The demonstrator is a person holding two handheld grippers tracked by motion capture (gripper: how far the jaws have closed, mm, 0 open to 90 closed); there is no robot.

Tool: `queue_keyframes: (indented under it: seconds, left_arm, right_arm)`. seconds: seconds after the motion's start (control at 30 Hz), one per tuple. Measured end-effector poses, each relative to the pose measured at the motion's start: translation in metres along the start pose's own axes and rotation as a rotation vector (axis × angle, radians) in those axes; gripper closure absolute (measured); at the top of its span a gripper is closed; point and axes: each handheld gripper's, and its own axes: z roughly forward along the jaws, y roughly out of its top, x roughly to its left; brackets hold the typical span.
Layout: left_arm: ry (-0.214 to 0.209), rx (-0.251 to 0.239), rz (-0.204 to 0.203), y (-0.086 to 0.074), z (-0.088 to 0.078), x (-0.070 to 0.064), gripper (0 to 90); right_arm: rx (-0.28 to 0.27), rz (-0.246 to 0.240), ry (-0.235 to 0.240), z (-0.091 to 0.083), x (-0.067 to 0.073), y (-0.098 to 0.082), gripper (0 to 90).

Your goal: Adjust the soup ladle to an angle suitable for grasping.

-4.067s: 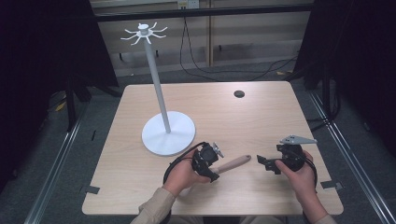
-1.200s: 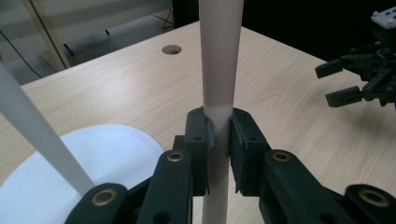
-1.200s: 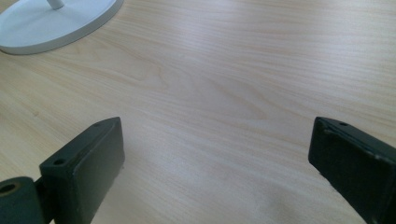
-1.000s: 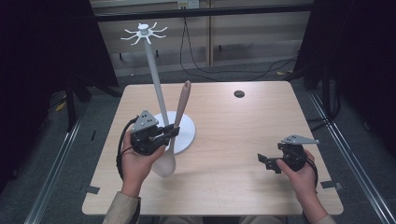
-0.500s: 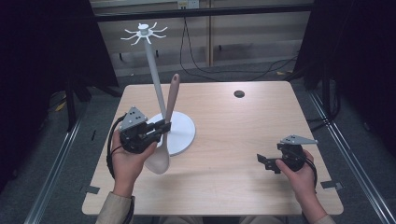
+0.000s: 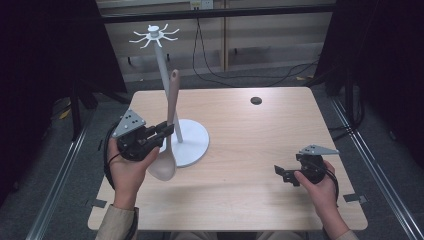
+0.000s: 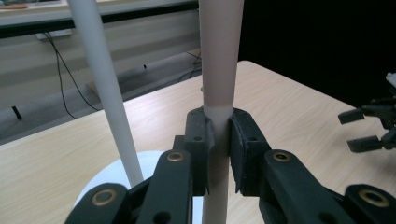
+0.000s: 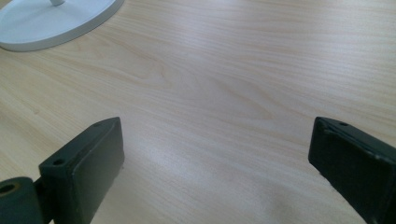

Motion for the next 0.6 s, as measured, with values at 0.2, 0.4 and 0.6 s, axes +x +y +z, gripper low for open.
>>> queue_keyframes:
  seconds: [0.2, 0.4, 0.6]
  left_arm:
    - [0.021, -0.022, -0.007, 0.007, -0.006, 0.004, 78.8]
    - [0.035, -0.034, -0.012, 0.01, -0.01, 0.007, 78.8]
    - [0.054, -0.041, -0.017, 0.012, -0.013, 0.009, 78.8]
  right_arm:
    - [0.002, 0.0, 0.004, 0.001, 0.002, 0.0, 3.1]
    - [0.002, 0.003, 0.001, 0.0, 0.001, 0.0, 3.1]
    - [0.002, 0.002, 0.004, 0.001, 0.002, 0.0, 3.1]
